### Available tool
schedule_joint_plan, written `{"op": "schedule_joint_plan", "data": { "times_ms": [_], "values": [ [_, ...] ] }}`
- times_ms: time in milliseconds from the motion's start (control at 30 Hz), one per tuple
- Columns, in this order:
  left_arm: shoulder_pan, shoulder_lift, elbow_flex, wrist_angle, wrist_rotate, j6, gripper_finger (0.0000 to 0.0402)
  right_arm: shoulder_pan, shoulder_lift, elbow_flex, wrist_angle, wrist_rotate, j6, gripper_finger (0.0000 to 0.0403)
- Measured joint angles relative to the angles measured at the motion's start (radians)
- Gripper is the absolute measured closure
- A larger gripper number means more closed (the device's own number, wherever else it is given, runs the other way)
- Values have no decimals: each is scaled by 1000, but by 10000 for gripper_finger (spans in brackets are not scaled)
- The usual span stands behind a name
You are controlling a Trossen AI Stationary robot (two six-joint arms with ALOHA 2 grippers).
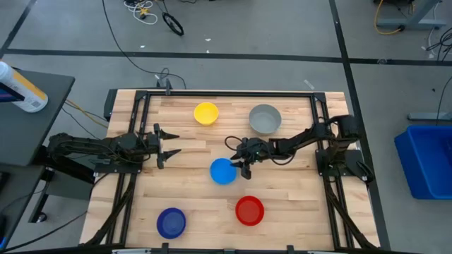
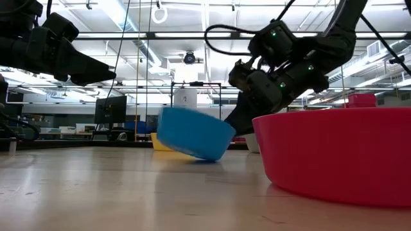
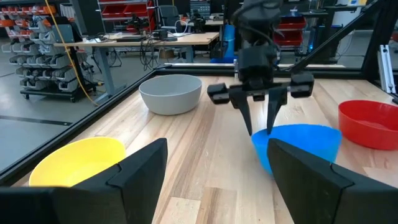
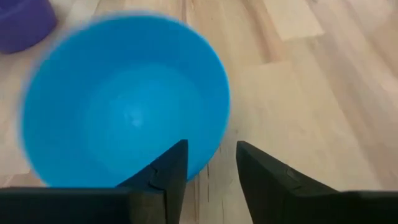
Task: Nest bowls inside each other
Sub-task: Stack the blue bowl on the gray bowl
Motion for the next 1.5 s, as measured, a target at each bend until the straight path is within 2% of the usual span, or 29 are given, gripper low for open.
{"op": "schedule_joint_plan", "data": {
  "times_ms": [100,200,300,367,533,833,1100,1367,1500],
  "values": [
    [0,0,0,0,0,0,116,0,59,44,-8,-25,1,287],
    [0,0,0,-1,0,0,116,1,101,90,-20,-32,4,328],
    [0,0,0,-1,0,0,116,1,106,124,-27,-39,4,383],
    [0,0,0,-1,1,0,116,4,103,134,-30,-37,3,393],
    [0,0,0,-1,0,0,116,20,73,140,-53,-11,-22,398],
    [0,0,0,-2,0,0,116,32,-50,138,-165,230,-125,401],
    [0,0,0,-2,0,0,116,-16,-241,136,-284,416,-274,401],
    [0,4,-12,25,-10,-4,116,-121,-509,-30,-304,527,-330,401],
    [0,4,-12,26,-23,3,116,-172,-622,-157,-200,585,-331,395]
  ]
}}
